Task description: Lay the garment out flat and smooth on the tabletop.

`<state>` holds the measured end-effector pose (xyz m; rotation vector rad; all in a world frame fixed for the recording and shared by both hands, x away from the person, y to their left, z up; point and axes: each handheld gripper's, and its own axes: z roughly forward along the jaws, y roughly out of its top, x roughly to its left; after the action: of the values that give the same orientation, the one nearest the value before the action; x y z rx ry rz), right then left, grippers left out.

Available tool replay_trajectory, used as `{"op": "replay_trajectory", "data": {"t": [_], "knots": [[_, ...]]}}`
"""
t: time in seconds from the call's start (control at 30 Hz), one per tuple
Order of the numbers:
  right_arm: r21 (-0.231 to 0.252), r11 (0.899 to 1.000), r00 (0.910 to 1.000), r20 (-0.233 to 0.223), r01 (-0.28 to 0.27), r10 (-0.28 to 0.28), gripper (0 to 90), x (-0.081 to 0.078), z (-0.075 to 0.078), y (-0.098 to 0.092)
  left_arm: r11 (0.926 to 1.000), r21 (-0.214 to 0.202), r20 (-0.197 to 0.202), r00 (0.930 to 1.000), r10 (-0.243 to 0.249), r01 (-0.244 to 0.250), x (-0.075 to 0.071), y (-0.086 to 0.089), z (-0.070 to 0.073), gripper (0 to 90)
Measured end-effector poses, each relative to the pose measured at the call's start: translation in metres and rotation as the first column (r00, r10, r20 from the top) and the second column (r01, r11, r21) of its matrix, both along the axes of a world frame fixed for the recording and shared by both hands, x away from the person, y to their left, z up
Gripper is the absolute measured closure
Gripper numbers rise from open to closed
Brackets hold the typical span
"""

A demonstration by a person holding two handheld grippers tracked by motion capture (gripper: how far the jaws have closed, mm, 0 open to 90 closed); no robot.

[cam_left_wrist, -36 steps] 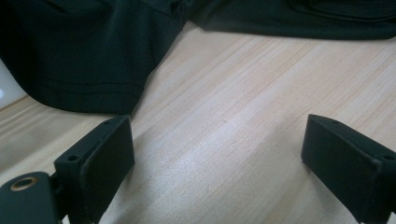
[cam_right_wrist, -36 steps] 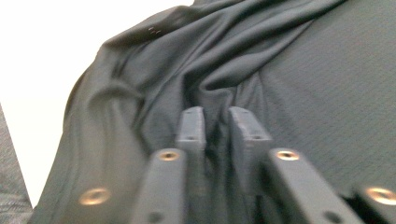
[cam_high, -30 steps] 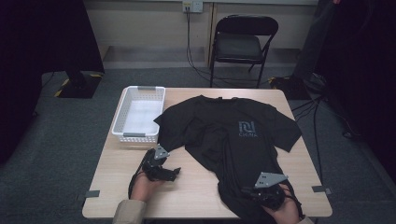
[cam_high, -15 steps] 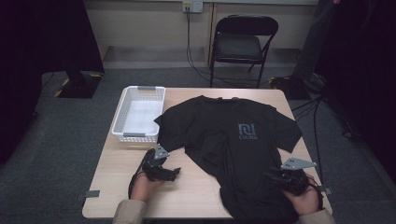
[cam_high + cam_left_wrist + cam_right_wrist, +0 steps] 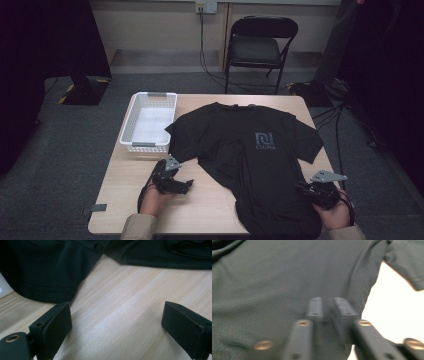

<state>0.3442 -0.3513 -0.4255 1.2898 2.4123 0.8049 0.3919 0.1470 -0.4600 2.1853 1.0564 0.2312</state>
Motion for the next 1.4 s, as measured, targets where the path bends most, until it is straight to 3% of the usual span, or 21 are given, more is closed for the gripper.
{"op": "replay_trajectory", "data": {"t": [0.2, 0.33, 0.47, 0.6, 0.7, 1.1, 1.17, 1.4], "knots": [[0.046, 0.999, 0.9985, 0.050, 0.019, -0.021, 40.1, 0.015, 0.005, 0.002, 1.0000, 0.000, 0.000, 1.0000, 0.000, 0.000, 0.000, 0.000, 0.000, 8.9], [0.065, 0.997, 0.9987, 0.041, 0.028, -0.031, 28.7, 0.035, 0.002, 0.010, 1.0000, 0.000, 0.000, 1.0000, 0.000, 0.000, 0.000, 0.000, 0.000, 8.8], [0.054, 0.999, 0.9980, 0.064, -0.002, -0.001, 25.2, 0.049, -0.006, 0.014, 1.0000, 0.000, 0.000, 1.0000, 0.000, 0.000, 0.000, 0.000, 0.000, 8.9], [0.043, 0.999, 0.9992, 0.039, -0.002, 0.000, 20.2, 0.060, -0.018, 0.008, 1.0000, 0.000, 0.000, 1.0000, 0.000, 0.000, 0.000, 0.000, 0.000, 8.8], [0.069, 0.997, 0.9996, 0.023, -0.018, 0.017, 19.8, 0.060, -0.021, 0.006, 1.0000, 0.000, 0.000, 1.0000, 0.000, 0.000, 0.000, 0.000, 0.000, 8.9], [0.081, 0.996, 0.9998, 0.003, -0.019, 0.019, 17.3, 0.059, -0.021, 0.004, 0.9998, 0.004, -0.008, 0.9998, 0.020, -0.020, -0.001, -0.002, 0.001, 9.1], [0.082, 0.996, 0.9998, 0.003, -0.020, 0.019, 17.4, 0.059, -0.021, 0.004, 0.9998, -0.016, -0.019, 0.9997, 0.013, -0.013, -0.001, -0.004, 0.004, 13.5], [0.081, 0.997, 0.9998, 0.003, -0.018, 0.018, 17.4, 0.059, -0.021, 0.004, 0.9961, -0.076, 0.030, 0.9987, -0.042, 0.044, -0.003, -0.027, 0.022, 13.4]]}}
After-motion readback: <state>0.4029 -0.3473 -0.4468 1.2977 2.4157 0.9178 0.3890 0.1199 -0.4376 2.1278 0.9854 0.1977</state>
